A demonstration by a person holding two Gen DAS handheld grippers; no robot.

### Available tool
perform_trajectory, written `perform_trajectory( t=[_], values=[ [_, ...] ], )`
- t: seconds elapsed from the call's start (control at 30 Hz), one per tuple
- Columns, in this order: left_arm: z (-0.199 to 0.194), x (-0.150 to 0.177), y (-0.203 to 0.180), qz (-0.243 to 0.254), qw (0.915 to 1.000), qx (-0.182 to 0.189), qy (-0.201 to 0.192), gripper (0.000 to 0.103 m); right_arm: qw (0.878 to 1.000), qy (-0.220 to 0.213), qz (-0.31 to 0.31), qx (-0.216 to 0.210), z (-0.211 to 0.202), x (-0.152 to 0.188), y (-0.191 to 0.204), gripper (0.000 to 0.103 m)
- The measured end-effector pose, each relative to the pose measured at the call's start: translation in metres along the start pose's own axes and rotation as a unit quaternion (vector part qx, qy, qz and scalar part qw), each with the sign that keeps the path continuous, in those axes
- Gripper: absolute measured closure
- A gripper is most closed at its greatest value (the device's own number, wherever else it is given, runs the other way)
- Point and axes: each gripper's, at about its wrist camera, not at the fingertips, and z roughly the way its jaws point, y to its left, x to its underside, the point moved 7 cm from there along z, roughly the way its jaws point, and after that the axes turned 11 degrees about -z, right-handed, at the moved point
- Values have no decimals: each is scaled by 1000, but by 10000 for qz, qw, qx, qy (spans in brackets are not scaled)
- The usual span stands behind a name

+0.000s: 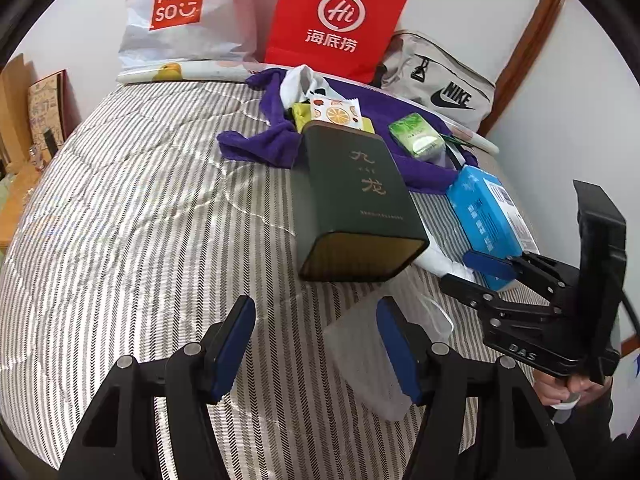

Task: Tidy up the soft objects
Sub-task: 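Move the left gripper to the clear mesh bag while the right gripper moves to the white knotted cloth, then grasp the clear mesh bag with the left gripper while the right gripper grasps the white cloth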

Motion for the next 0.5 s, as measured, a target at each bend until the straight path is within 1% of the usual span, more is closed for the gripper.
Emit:
perform_trajectory(
  t=[0.1, 0.17, 0.23, 0.27, 0.3, 0.37, 0.4, 0.5],
  values=[
    [2, 3, -3, 79, 10000, 39, -14, 42, 9996, -26, -165, 209, 2, 2, 3, 58],
    [4, 5, -3, 85, 9999, 65, 14, 42, 9990, 34, -256, 358, 6, 3, 6, 59],
    [6, 7, -3, 62, 9999, 83, 28, 42, 9975, 129, -435, 535, 11, 4, 9, 64],
    [7, 7, -4, 68, 9999, 105, 19, 42, 9969, 155, -514, 582, 12, 5, 10, 65],
    [7, 8, -5, 73, 9999, 116, 14, 42, 9967, 151, -534, 589, 13, 5, 10, 65],
    [9, 9, -8, 109, 9999, 121, 38, 42, 9970, 149, -478, 584, 12, 4, 6, 75],
    [10, 9, -10, 138, 9998, 128, 40, 42, 9974, 144, -419, 562, 10, 4, 2, 82],
    [14, 10, -15, 234, 9996, 110, 63, 42, 9995, 62, -188, 229, 6, 3, -4, 85]
  ],
)
